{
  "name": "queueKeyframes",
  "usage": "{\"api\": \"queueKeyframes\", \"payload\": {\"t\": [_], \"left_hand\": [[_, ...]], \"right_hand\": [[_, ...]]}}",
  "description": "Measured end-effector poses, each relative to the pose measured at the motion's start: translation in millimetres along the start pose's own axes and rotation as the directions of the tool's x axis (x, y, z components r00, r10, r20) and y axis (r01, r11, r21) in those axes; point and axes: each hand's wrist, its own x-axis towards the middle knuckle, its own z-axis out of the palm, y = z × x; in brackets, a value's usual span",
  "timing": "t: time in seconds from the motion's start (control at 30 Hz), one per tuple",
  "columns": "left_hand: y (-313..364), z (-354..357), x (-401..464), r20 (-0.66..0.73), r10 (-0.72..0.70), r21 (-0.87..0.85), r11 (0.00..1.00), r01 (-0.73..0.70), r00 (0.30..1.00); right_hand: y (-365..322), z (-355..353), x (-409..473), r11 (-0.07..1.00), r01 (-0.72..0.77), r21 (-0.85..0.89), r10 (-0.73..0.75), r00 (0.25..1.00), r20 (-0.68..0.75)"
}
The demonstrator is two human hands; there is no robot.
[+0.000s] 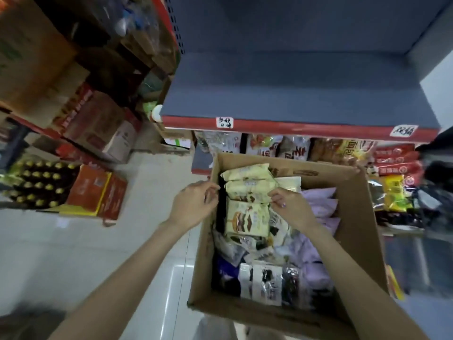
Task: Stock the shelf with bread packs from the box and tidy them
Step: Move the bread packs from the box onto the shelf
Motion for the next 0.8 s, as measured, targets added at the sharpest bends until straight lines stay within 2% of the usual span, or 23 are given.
{"api": "queueKeyframes", "payload": {"t": [0.07,0.13,0.2,0.27,0.33,0.43,0.5,0.57,0.63,0.7,0.8], "left_hand": [[-3.6,36.8,11.7,0.083,-0.023,-0.010,1.000,0.024,0.996],[-6.5,67.9,31.7,0.135,0.007,0.024,1.000,-0.011,0.991],[-10.2,94.1,55.8,0.142,0.076,0.089,0.992,-0.089,0.987],[-14.1,115.0,78.1,0.155,0.116,0.139,0.981,-0.138,0.981],[-17.3,134.5,94.6,0.200,0.154,0.182,0.965,-0.191,0.968],[-22.2,163.5,103.4,0.260,0.218,0.247,0.927,-0.283,0.941],[-25.6,177.7,103.0,0.236,0.233,0.280,0.913,-0.296,0.943],[-29.7,186.9,104.1,0.176,0.255,0.318,0.899,-0.300,0.951],[-32.8,190.8,107.2,0.141,0.273,0.367,0.879,-0.306,0.952],[-34.3,192.5,109.8,0.193,0.251,0.414,0.856,-0.311,0.949],[-33.4,194.8,114.1,0.230,0.264,0.452,0.824,-0.343,0.937]], "right_hand": [[28.4,25.8,13.5,0.993,-0.078,0.088,0.079,0.997,-0.002],[50.4,48.9,26.5,0.985,-0.165,0.048,0.167,0.985,-0.042],[64.2,68.3,36.8,0.985,-0.158,-0.069,0.152,0.984,-0.091],[71.2,87.2,43.0,0.965,-0.094,-0.247,0.060,0.988,-0.141],[69.6,103.3,46.7,0.939,-0.080,-0.335,0.021,0.984,-0.179],[69.9,132.3,52.4,0.889,-0.233,-0.394,0.184,0.970,-0.159],[73.6,150.8,59.5,0.876,-0.362,-0.318,0.337,0.932,-0.130],[77.1,167.4,69.1,0.868,-0.495,-0.036,0.493,0.868,-0.056],[78.6,176.4,77.9,0.775,-0.583,0.244,0.597,0.802,0.021],[79.6,180.1,81.4,0.727,-0.612,0.312,0.631,0.774,0.048],[77.9,187.1,75.3,0.742,-0.604,0.290,0.615,0.786,0.064]]}}
